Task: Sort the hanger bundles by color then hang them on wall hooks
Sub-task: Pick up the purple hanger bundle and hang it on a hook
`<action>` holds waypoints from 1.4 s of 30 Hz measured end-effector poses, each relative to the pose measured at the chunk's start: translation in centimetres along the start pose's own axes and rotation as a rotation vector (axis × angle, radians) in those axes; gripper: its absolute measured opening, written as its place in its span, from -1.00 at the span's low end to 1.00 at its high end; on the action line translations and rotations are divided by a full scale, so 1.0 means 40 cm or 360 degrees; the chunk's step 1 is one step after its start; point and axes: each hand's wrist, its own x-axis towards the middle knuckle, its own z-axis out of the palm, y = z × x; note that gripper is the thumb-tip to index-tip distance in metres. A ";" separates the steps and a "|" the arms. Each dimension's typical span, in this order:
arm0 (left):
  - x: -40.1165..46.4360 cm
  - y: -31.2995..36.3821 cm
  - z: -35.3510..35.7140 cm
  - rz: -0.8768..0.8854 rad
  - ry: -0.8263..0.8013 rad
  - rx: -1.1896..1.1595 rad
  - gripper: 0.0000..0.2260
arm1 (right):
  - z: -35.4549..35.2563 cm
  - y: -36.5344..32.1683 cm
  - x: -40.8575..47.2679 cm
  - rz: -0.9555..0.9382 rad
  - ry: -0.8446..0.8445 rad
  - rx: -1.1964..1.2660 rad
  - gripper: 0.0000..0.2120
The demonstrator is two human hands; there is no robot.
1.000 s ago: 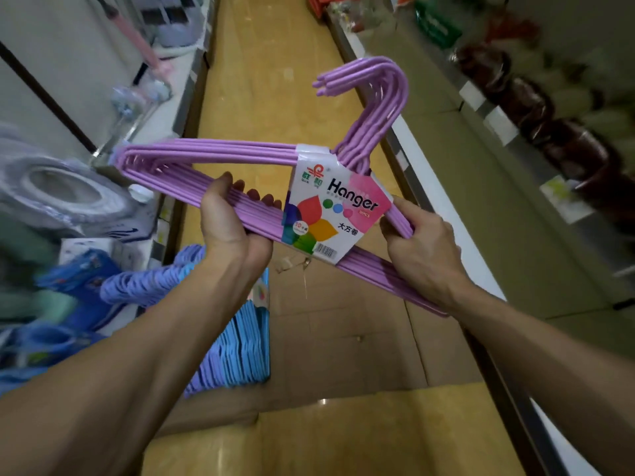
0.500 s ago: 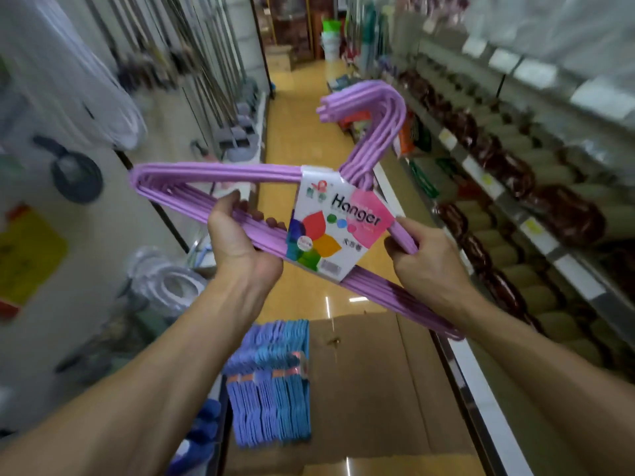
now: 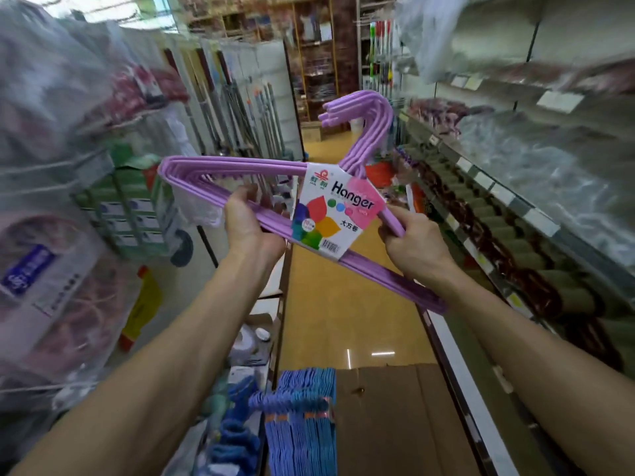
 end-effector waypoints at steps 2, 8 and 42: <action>-0.022 0.027 0.002 0.0010 -0.0048 0.0015 -0.81 | -0.002 -0.024 -0.004 -0.0016 0.0016 0.0008 -0.69; -0.056 0.081 0.004 0.0067 -0.0109 0.0048 -0.92 | -0.004 -0.070 -0.007 -0.0090 0.0006 0.0062 -0.78; -0.731 0.368 -0.314 0.1390 0.0867 -0.0074 -0.93 | 0.263 -0.475 -0.290 -0.1038 -0.0927 0.0725 -0.57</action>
